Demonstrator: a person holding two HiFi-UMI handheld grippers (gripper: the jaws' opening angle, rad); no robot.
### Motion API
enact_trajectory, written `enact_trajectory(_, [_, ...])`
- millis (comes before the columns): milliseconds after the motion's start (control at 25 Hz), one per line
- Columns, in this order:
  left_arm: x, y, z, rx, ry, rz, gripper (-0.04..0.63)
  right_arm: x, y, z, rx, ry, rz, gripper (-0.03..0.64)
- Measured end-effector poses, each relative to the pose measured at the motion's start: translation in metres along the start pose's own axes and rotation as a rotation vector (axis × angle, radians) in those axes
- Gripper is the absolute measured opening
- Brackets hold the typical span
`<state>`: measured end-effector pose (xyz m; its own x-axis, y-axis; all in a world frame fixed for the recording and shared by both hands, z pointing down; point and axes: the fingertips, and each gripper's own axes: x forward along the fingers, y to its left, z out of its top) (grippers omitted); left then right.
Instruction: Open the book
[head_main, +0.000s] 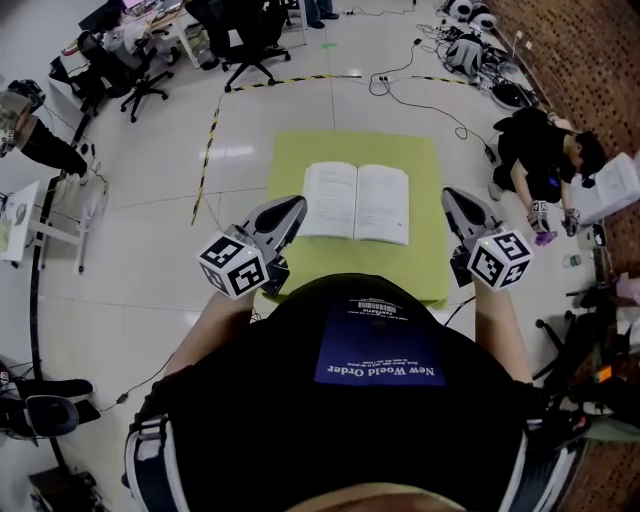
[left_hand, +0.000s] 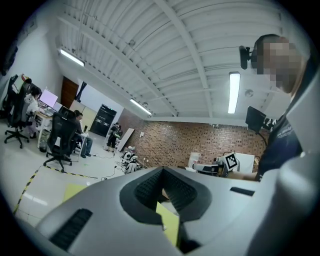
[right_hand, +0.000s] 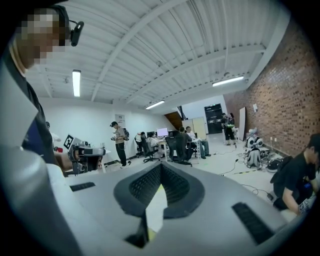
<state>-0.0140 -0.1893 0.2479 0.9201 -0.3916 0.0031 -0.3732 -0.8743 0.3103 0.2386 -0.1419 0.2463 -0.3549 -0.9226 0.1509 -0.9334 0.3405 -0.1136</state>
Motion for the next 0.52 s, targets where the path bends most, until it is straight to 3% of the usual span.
enact_trajectory(520, [0.001,0.005,0.000,0.002,-0.009,0.018,0.002,0.010,-0.001,0.001,-0.033,0.012,0.024,-0.015])
